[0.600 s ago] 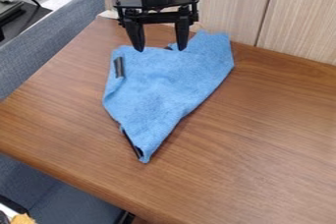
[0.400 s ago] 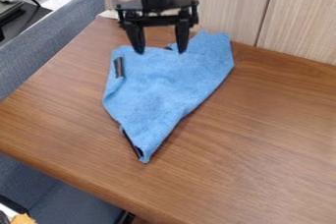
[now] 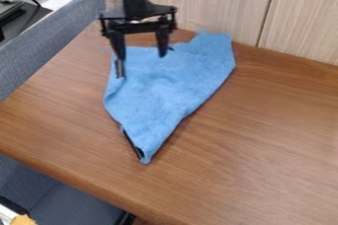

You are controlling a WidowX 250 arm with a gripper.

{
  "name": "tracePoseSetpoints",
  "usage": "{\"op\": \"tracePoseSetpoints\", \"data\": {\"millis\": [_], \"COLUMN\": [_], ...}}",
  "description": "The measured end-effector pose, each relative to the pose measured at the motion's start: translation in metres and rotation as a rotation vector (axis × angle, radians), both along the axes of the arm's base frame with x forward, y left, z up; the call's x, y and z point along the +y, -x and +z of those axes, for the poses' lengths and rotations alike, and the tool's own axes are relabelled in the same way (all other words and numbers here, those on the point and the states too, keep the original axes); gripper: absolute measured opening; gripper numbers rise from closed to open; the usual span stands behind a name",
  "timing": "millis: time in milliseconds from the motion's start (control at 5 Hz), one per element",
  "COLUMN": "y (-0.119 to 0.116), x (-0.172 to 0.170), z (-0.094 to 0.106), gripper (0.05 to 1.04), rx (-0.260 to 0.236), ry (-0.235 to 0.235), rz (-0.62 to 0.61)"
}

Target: Unfold the cloth from left to bottom right

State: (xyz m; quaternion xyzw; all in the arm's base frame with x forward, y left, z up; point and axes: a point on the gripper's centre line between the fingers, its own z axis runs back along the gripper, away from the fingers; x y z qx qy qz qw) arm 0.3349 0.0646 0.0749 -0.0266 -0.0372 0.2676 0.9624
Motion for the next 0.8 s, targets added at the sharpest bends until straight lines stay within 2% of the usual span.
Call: {"op": "tracePoseSetpoints", "data": {"millis": [200, 400, 600, 800], "y": [0.002, 0.008, 0.009, 0.01], "x": [0.027, 0.043, 0.046, 0.045], "z": [-0.005, -0.026, -0.041, -0.055], "gripper": [0.999, 0.999, 0.999, 0.964], "rx": [-0.014, 0.003, -0.023, 0.002], "ry": [-0.01, -0.037, -0.081, -0.115], "rz": [0.097, 0.157, 0.154, 0.142]}}
